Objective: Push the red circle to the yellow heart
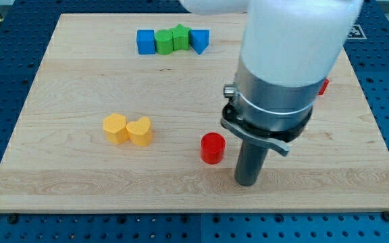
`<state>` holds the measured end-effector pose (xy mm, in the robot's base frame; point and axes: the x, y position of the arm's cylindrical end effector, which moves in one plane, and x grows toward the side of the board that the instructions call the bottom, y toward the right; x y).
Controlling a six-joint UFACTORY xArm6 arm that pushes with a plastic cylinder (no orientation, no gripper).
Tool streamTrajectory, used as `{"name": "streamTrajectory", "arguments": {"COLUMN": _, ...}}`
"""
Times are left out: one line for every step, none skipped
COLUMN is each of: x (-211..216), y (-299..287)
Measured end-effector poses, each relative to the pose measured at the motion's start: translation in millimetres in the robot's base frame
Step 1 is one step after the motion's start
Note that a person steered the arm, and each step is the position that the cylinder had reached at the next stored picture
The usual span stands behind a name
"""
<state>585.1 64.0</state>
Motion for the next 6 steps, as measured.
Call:
{"name": "streamTrajectory", "arguments": {"x": -2.9, "y": -1.5}}
{"name": "streamTrajectory", "arguments": {"x": -23.6, "y": -7.9}}
{"name": "streamTrajectory", "arguments": {"x": -44.3, "y": -21.6}}
{"name": "streamTrajectory", "arguments": {"x": -45.3, "y": -40.0}}
{"name": "streamTrajectory", "arguments": {"x": -45.3, "y": -41.2}}
{"name": "streamTrajectory", "arguments": {"x": -45.3, "y": -49.9}}
